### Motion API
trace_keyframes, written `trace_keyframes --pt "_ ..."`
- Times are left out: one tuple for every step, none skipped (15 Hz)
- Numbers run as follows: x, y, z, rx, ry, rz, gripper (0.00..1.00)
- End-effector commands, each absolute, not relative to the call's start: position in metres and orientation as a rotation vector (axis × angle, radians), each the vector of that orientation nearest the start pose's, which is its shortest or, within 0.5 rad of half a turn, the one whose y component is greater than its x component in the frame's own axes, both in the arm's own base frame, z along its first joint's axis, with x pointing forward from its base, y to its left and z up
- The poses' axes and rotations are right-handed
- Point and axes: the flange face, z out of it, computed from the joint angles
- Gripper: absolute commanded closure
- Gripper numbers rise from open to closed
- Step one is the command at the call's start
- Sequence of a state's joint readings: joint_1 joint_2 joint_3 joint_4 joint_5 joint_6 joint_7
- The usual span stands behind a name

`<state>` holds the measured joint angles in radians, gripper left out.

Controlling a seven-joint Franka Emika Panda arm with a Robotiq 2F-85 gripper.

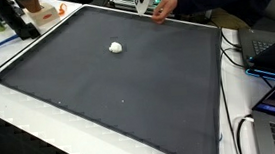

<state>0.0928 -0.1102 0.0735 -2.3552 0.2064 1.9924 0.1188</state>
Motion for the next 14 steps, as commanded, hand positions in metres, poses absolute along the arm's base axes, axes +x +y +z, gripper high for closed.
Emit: trace_keyframes --pt "0.4401 0.0809 0.3562 -2.961 0.083 0.408 0.98" --pt "0.4494 0.0862 0.3558 -2.98 0.093 0.412 0.96" --pt "0.4488 0.0853 0.3553 -2.98 0.091 0.413 0.96" --pt "0.4484 0.0848 0.3549 -2.979 0.09 0.415 0.96" --pt "0.4482 0.0847 0.3548 -2.979 0.09 0.415 0.96" --pt "0.4482 0.0847 0.3548 -2.979 0.09 0.415 0.96" --pt "0.4482 0.0847 0.3549 -2.979 0.089 0.415 0.96" --pt "0.4482 0.0847 0.3549 -2.979 0.089 0.415 0.96" --pt "0.4482 0.0847 0.3549 -2.979 0.089 0.414 0.96" --pt "0.4481 0.0847 0.355 -2.979 0.089 0.414 0.96" --pt "0.4481 0.0847 0.355 -2.979 0.089 0.414 0.96" --pt "0.4481 0.0847 0.355 -2.979 0.089 0.414 0.96" --pt "0.4481 0.0847 0.355 -2.979 0.089 0.414 0.96" --pt "0.4481 0.0847 0.355 -2.979 0.089 0.414 0.96"
